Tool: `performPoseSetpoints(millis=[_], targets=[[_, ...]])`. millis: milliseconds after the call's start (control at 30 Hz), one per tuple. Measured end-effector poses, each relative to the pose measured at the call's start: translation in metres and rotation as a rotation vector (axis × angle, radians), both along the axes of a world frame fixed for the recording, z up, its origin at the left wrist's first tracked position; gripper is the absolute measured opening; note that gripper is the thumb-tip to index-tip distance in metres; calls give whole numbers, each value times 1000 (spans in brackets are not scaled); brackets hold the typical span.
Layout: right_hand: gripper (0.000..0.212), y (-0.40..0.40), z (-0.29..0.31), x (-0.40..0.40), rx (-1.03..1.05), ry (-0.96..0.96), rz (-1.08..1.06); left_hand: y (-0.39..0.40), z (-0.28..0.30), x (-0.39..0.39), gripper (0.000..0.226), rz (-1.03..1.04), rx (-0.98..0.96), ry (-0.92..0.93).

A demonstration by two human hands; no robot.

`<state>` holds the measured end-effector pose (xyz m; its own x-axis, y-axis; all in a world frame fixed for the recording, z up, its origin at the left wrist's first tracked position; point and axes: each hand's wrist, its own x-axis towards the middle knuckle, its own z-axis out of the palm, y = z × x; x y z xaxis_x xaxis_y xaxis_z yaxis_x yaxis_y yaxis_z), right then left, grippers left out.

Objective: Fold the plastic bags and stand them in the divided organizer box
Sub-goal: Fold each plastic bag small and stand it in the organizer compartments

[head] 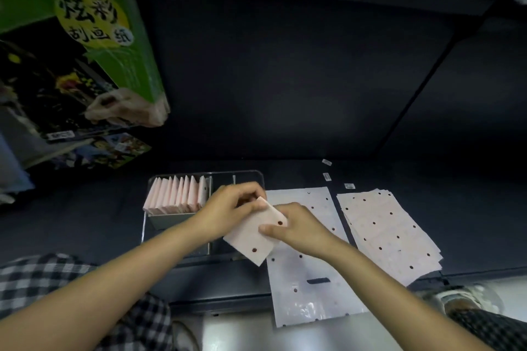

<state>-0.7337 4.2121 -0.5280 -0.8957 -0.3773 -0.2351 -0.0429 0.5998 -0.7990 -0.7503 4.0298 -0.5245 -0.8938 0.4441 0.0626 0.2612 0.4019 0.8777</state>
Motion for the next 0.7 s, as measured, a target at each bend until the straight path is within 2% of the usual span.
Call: performPoseSetpoints(millis=[67,133,233,267,333,400,567,700], targets=[[8,-12,-5,-10,-5,-61,-30,-11,-8,-7,18,-1,-25,-104],[9,-20,-7,-22,-36,-116,-92,-25,-18,-17,25,-14,-179,-203],[14,-28,-10,-43,-98,-174,-186,-46,-32,-29,9,37,-300,-295],[15,-31,-11,-50,-95,-167,-222,-53,-36,-32,7,79,-384,-259],[14,-40,-14,-63,-124,-143,-315,-64,-45,-36,18,176,-626,-122],[14,-54,-18,-75,-189,-128,-390,-73,-54,-38,30,225,-780,-56],[25,-97,-38,-94,-237,-129,-423,-79,-68,-37,36,190,-928,14],[28,-119,-57,-105,-123,-69,-427,-85,-68,-37,33,282,-980,46]])
